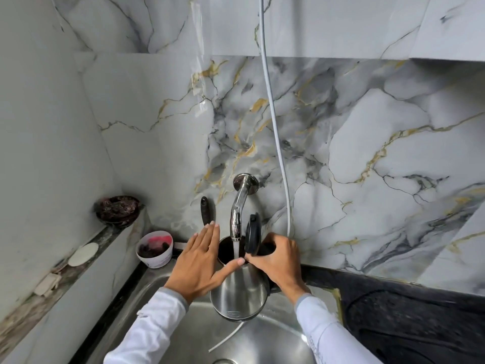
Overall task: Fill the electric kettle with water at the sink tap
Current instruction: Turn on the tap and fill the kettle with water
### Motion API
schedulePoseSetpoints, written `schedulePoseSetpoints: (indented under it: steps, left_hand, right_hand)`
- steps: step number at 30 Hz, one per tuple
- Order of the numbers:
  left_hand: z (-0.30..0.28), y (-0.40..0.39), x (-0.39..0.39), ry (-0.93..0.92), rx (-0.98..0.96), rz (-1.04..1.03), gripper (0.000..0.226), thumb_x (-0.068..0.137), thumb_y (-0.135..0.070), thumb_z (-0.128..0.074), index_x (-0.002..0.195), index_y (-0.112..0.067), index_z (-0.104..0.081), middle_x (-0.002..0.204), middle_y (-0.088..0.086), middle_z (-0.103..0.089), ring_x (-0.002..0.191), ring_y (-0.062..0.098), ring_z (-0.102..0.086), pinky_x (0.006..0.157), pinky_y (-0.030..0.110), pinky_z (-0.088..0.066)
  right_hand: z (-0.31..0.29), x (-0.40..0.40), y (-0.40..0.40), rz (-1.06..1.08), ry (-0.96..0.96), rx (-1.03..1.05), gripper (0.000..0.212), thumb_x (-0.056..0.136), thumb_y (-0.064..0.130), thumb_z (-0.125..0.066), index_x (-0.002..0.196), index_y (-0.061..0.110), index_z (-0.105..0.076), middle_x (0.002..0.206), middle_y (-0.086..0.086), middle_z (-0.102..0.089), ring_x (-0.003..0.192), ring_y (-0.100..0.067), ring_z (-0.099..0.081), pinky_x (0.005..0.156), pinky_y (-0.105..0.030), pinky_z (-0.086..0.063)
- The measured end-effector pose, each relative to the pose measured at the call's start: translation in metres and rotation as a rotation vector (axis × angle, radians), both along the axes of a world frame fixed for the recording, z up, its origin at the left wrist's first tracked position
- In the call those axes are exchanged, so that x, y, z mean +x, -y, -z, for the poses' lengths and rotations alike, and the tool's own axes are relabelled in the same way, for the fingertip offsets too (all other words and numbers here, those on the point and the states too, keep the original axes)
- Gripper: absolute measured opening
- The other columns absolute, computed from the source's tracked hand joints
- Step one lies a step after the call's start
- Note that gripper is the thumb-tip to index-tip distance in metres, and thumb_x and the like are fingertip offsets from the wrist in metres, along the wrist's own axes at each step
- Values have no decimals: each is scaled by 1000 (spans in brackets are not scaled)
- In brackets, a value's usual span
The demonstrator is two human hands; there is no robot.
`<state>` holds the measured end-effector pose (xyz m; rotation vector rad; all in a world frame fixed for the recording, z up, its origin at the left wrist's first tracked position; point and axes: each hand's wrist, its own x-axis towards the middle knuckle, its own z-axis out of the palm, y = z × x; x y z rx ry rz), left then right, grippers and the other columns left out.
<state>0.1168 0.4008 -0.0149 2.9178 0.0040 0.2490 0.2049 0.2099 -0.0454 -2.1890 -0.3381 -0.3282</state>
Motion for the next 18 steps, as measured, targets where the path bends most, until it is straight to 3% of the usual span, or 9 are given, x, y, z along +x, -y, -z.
schedulePoseSetpoints:
  steps: [4, 8, 13, 18]
  left_hand:
    - [10, -3, -9, -3, 98, -6, 110, 82, -87, -14, 158, -9, 3, 170, 9, -1, 156, 18, 1, 129, 37, 0]
    - [12, -5, -11, 6, 109, -10, 114, 76, -89, -3, 158, -9, 4, 170, 8, -4, 156, 18, -2, 130, 38, -3]
    - [15, -4, -13, 26, 92, -25, 115, 76, -89, -4, 158, -9, 3, 169, 8, -6, 156, 17, -4, 128, 36, -1]
    - [16, -4, -14, 43, 61, -27, 114, 78, -89, -7, 158, -8, 1, 169, 9, -9, 156, 18, -6, 128, 37, -2]
  right_hand:
    - [-3, 0, -2, -16, 9, 14, 51, 52, 60, -81, 67, 13, -70, 65, 1, -76, 62, -18, -72, 60, -37, -58]
    - [-5, -2, -3, -22, 20, 13, 50, 51, 60, -79, 64, 14, -66, 63, 0, -74, 60, -20, -69, 56, -32, -50]
    - [-9, -5, -1, -36, 15, 28, 54, 52, 63, -78, 69, 12, -72, 68, 0, -78, 66, -21, -74, 63, -39, -60]
    - [-10, -6, -1, -27, 25, 41, 54, 51, 63, -78, 68, 12, -72, 66, -1, -77, 65, -24, -73, 62, -41, -59]
